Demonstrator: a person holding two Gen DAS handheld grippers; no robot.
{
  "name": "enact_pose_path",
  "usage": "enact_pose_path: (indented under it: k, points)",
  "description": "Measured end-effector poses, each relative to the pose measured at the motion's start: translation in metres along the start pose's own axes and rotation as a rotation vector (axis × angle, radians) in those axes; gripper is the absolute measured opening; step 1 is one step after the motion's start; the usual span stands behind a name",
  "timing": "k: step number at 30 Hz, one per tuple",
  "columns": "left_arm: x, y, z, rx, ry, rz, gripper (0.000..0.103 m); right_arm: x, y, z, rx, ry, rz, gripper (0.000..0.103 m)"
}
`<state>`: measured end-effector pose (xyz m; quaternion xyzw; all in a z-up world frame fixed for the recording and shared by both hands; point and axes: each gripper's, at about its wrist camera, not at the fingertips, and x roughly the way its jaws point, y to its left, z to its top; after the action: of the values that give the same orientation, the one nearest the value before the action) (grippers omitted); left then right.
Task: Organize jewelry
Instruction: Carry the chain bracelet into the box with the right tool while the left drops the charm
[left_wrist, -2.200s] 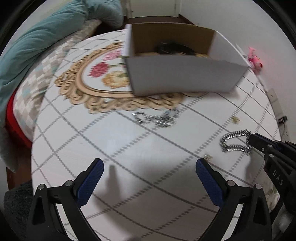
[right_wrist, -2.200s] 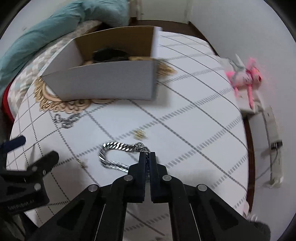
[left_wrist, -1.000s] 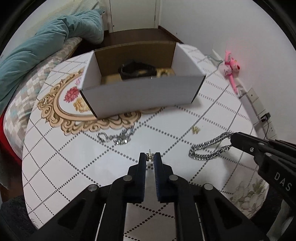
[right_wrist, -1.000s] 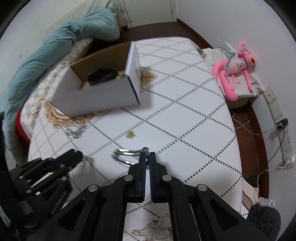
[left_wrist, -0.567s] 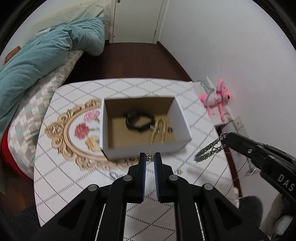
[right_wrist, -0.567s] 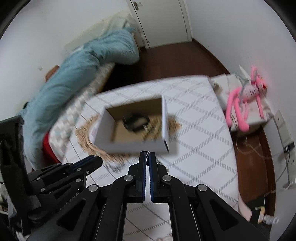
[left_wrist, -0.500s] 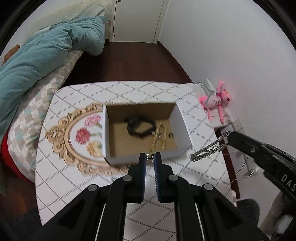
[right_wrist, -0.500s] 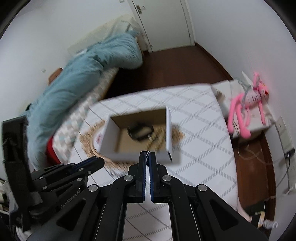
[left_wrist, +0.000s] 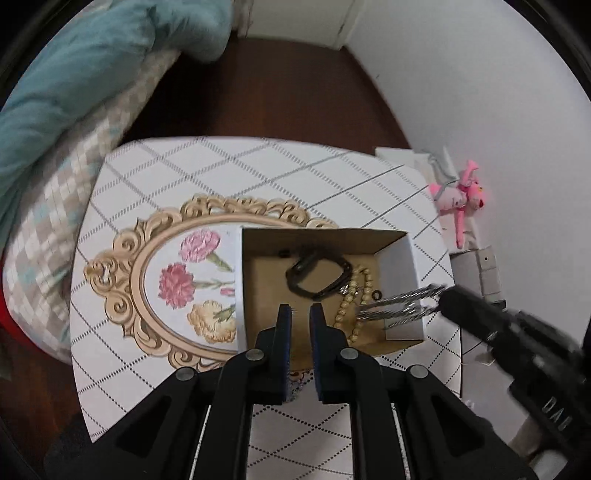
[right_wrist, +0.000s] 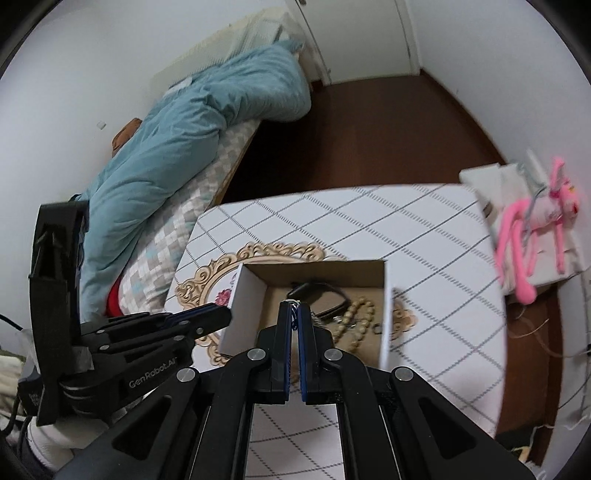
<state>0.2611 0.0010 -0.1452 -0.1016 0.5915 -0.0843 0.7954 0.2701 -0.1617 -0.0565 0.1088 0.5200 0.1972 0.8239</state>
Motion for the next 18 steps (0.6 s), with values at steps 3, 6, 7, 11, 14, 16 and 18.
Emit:
enact_pose_path:
  k: [3,6,7,11,14,16,18]
  points:
    - [0.000,0.004,0.005,-0.001,-0.008,0.029,0.020,0.023,0.000,0.003,0.014,0.085,0.027,0.004]
    - [-0.005,0.011,0.007,-0.019,-0.040,0.063,0.068,0.040,0.000,0.002,0.016,0.147,0.027,0.005]
    - [-0.007,0.013,0.008,-0.025,-0.049,0.075,0.071,0.045,0.000,0.002,0.020,0.163,0.028,0.009]
    - [-0.008,0.023,0.007,-0.034,-0.062,0.116,0.071,0.047,-0.006,0.002,0.024,0.150,-0.025,0.036]
    - [-0.010,0.028,0.003,-0.037,-0.088,0.157,0.083,0.043,-0.008,-0.001,-0.004,0.125,-0.114,0.038]
    - [-0.010,0.029,-0.001,-0.031,-0.111,0.191,0.095,0.041,-0.008,-0.002,-0.028,0.111,-0.188,0.051]
    - [-0.009,0.028,-0.005,-0.017,-0.123,0.222,0.101,0.039,-0.009,-0.005,-0.058,0.097,-0.278,0.079]
